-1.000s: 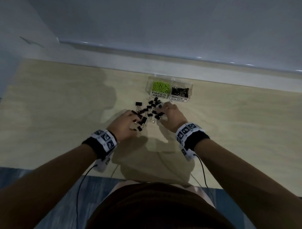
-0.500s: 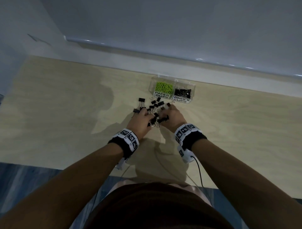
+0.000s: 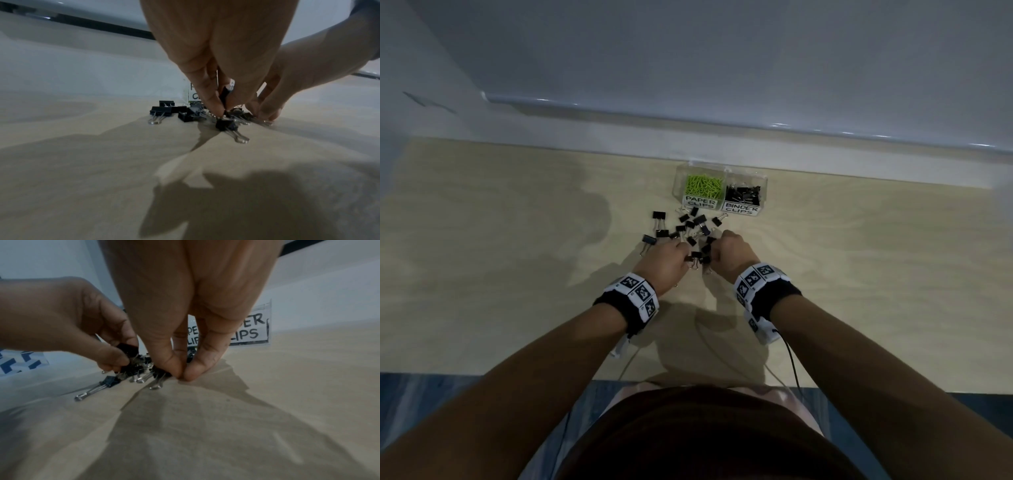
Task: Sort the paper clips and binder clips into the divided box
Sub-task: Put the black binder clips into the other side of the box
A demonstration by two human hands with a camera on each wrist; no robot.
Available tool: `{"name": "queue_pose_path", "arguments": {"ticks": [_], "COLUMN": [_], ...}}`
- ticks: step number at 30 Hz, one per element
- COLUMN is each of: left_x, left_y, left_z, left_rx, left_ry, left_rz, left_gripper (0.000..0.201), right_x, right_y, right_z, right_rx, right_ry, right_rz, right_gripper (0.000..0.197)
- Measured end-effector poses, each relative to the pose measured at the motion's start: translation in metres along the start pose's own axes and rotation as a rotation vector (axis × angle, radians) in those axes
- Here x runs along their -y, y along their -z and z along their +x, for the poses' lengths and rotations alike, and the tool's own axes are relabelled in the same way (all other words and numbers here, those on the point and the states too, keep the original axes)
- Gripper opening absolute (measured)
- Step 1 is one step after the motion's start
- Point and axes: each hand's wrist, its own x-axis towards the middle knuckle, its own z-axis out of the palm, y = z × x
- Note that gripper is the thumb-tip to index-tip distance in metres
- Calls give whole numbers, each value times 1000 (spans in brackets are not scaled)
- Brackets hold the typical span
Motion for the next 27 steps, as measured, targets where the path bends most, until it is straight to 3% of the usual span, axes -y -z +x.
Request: {"name": "queue_pose_path", "arguments": {"ticks": [4,9,12,16,23,25,27], "left_x": [-13,-43,-59,-66,9,31,43], "left_y": [19,57,78,89,68,60,50], "left_z": [9,60,98,122,59,35,19], "left_rx": [-124,-255,-243,-97,-126,-76,25], "left_ry": [114,76,34,40,74,146,226], "left_rz": [-254,-429,-401,-335,-207,-74,22], "left_gripper": [11,12,15,23,23,35,62], "right_x": [0,-2,3,0,-23,-27,-29], "right_y": [-1,-20,-34,-36,-17,-17,-15], "right_z": [-1,-14,-15,-16,-24,-23,-22], "right_rx": [26,-156,-140,-88,-106,-106,-103], "right_ry": [-38,33,95,122,47,0,-21], "right_rz": [-27,165,83,18,117,134,135], "right_gripper": [17,27,36,37,22,25,26]}}
